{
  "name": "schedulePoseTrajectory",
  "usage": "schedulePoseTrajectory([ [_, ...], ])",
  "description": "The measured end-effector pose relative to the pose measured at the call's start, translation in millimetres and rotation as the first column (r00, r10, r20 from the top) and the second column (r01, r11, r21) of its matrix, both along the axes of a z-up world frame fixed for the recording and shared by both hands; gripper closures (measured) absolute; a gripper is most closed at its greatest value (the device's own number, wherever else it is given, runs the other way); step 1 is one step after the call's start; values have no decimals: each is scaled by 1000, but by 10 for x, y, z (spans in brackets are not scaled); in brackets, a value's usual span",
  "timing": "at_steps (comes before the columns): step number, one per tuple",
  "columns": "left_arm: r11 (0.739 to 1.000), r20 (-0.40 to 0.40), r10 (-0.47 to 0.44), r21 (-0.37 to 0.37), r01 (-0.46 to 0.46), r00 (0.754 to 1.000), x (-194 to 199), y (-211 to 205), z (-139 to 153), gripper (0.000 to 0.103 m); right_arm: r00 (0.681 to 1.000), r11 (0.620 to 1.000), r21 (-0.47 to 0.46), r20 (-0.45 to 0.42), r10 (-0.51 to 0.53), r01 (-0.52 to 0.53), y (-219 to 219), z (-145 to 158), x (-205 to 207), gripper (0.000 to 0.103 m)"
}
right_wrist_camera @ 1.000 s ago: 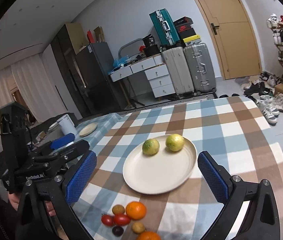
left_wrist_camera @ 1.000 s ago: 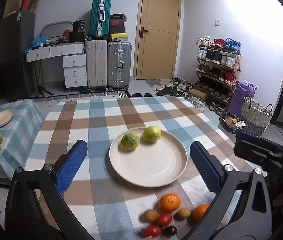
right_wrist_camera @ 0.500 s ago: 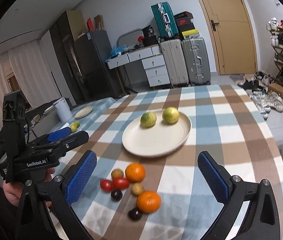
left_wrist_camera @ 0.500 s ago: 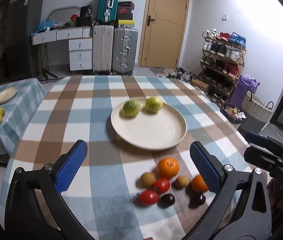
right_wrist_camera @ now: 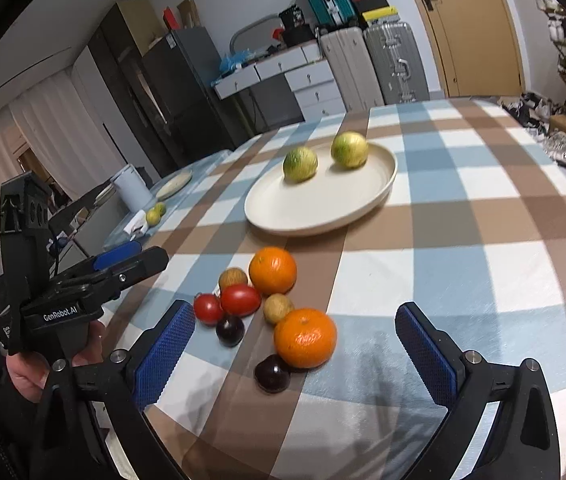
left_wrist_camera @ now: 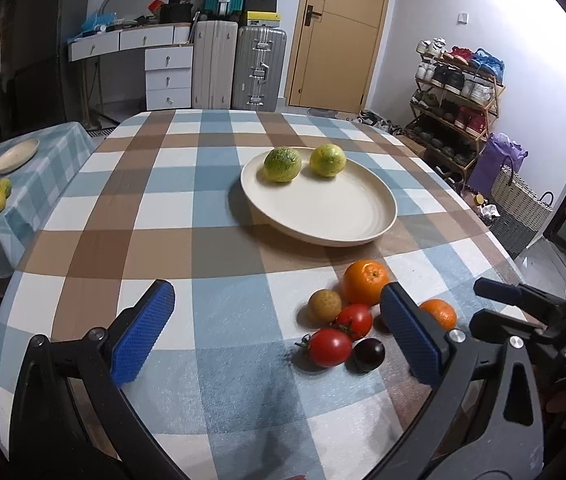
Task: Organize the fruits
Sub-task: 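Move both tools back toward the remaining fruits, then close the right tool on the large mandarin while the left tool grasps a small orange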
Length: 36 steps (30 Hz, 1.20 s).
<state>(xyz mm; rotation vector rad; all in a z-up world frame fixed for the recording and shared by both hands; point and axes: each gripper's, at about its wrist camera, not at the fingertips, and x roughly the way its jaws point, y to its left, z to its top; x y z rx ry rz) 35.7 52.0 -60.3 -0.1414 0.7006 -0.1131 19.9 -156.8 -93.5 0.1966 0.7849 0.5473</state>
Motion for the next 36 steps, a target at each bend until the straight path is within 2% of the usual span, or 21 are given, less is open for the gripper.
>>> schedulePoseTrajectory([
  [8, 1000, -23, 2, -10, -3, 1000, 56, 48, -82, 1, 999, 1000, 13, -51, 14, -14, 50, -161, 56, 1],
  [13, 1000, -32, -1, -18, 1, 999, 80, 48, -129, 1, 997, 1000, 14, -75, 7, -6, 40, -218, 89, 10],
  [19, 1000, -34, 1, -19, -1, 999, 82, 58, -147, 1, 995, 1000, 15, -104, 11, -10, 57, -277, 141, 28],
  [23, 1000, -37, 3, -21, -3, 999, 94, 72, -172, 1, 993, 1000, 20, -119, 10, -8, 48, -312, 162, 55],
  [24, 1000, -37, 2, -22, -2, 999, 95, 74, -172, 1, 993, 1000, 19, -121, 7, -4, 42, -320, 164, 59],
  [36, 1000, -48, -18, -17, 17, 999, 241, 8, -156, 1, 994, 997, 77, -110, -23, 31, -114, -291, 166, 61],
])
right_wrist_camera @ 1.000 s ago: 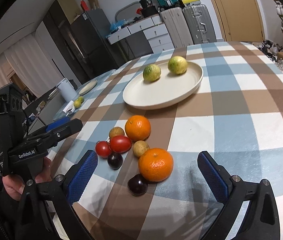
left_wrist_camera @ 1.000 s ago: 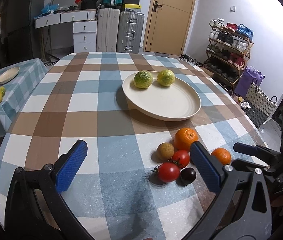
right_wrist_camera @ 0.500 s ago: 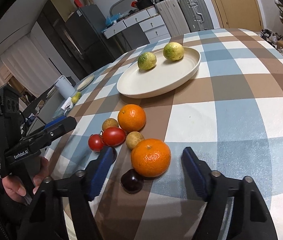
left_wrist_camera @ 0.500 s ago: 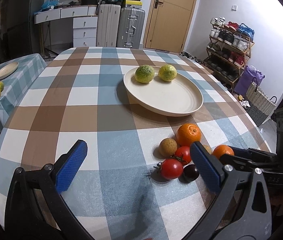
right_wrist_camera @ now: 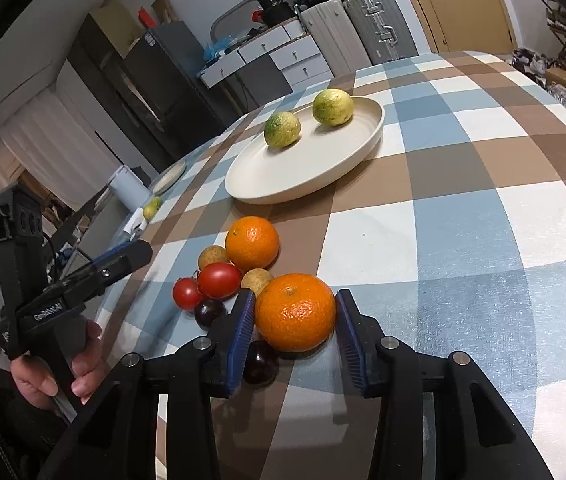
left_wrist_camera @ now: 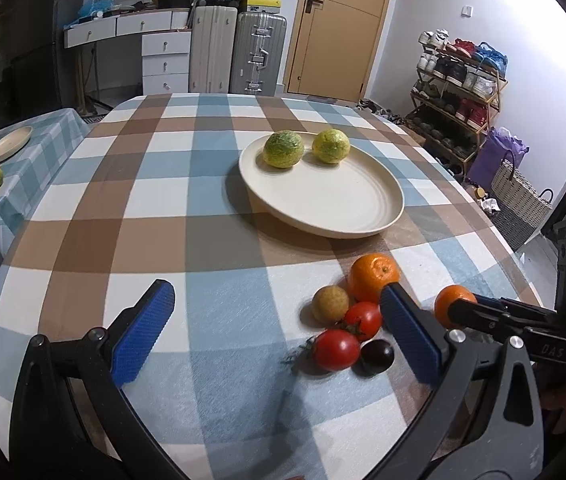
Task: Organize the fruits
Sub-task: 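Close the right tool on the large mandarin while the left tool grasps a small orange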
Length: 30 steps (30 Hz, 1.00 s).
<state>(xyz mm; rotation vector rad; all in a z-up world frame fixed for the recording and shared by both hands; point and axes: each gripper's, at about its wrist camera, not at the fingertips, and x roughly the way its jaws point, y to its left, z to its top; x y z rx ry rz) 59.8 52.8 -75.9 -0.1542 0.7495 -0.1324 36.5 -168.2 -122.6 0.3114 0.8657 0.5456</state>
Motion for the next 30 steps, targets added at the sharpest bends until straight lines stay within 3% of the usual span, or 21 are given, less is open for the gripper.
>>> schedulePoseTrajectory([
  [8, 994, -53, -107, -9, 107, 993, 278, -259, -1, 1, 998, 999, -6, 44, -42, 42, -171, 142, 83, 61],
  [17, 977, -138, -202, 36, 209, 970, 553, -547, -125, 1, 996, 998, -5, 67, -57, 57, -311, 205, 247, 61],
  [23, 965, -182, -256, 11, 262, 949, 679, -628, -222, 1, 996, 999, -1, 75, -40, 40, -338, 218, 327, 61],
  [30, 953, -214, -303, -91, 290, 929, 798, -641, -281, 3, 997, 1000, 16, 82, -2, 1, -309, 202, 376, 61],
])
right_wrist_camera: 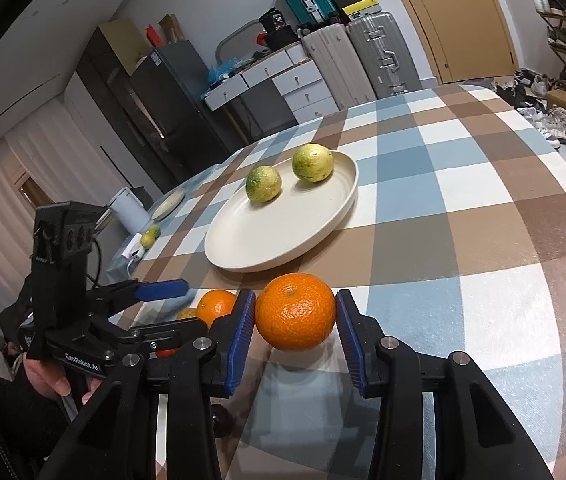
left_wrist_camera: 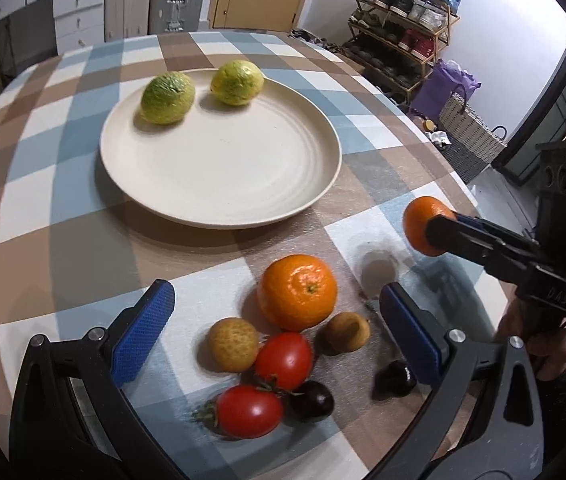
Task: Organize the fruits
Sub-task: 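Close the right tool on the large mandarin while the left tool grasps a small orange, then carry both oranges onto the cream plate and open both tools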
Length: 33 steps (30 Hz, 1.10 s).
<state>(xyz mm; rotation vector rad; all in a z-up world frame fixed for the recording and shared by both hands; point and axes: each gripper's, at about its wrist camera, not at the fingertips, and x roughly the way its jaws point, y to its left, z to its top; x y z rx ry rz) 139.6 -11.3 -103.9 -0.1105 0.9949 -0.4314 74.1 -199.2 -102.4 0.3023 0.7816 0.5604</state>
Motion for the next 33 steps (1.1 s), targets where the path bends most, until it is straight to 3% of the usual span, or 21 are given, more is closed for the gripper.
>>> schedulePoseTrajectory([
  [8, 999, -6, -18, -31, 18, 1000, 24, -67, 26, 18, 1000, 999, 34, 4, 14, -14, -22, -17, 4, 61],
  [14, 999, -28, -44, -28, 43, 999, 19, -130, 10, 49, 999, 999, 13, 17, 30, -30, 36, -10, -7, 61],
  [18, 999, -26, -37, -35, 36, 999, 4, -111, 17, 64, 1000, 999, 30, 13, 22, -22, 3, -17, -1, 61],
  [33, 995, -3, -40, -87, 40, 999, -47, -30, 120, 65, 1000, 999, 32, -3, -5, 5, -27, -42, 36, 61],
])
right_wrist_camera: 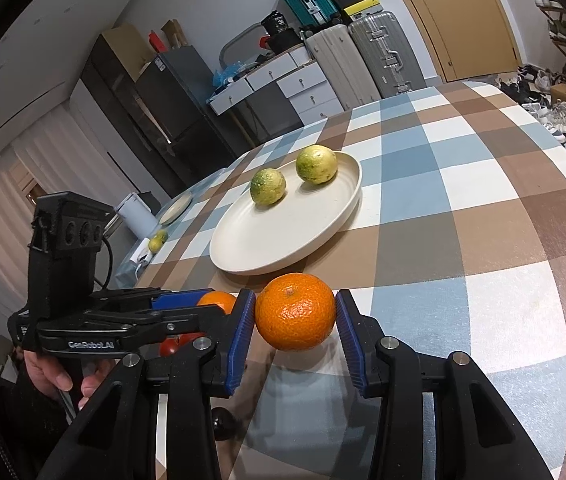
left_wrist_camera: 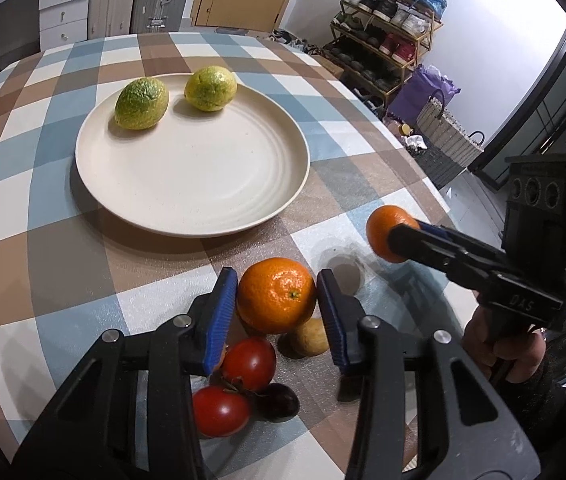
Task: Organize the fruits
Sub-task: 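Carry both oranges onto the cream plate and open both tools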
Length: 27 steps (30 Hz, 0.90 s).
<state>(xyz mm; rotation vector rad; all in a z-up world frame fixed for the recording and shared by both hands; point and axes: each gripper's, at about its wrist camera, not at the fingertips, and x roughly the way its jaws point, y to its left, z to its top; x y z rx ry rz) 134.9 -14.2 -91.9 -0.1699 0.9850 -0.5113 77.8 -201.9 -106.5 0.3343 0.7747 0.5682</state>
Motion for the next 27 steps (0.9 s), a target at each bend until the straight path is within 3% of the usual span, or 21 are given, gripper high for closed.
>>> schedulePoseTrajectory([
  [16, 991, 66, 23, -131, -14, 998, 73, 256, 366, 65, 1000, 1000, 15, 4, -26, 26, -57, 42, 40, 61],
  [27, 982, 114, 132, -150, -114, 985, 445, 751, 545, 65, 996, 1000, -14, 88, 10, -9, 162, 515, 531, 61],
])
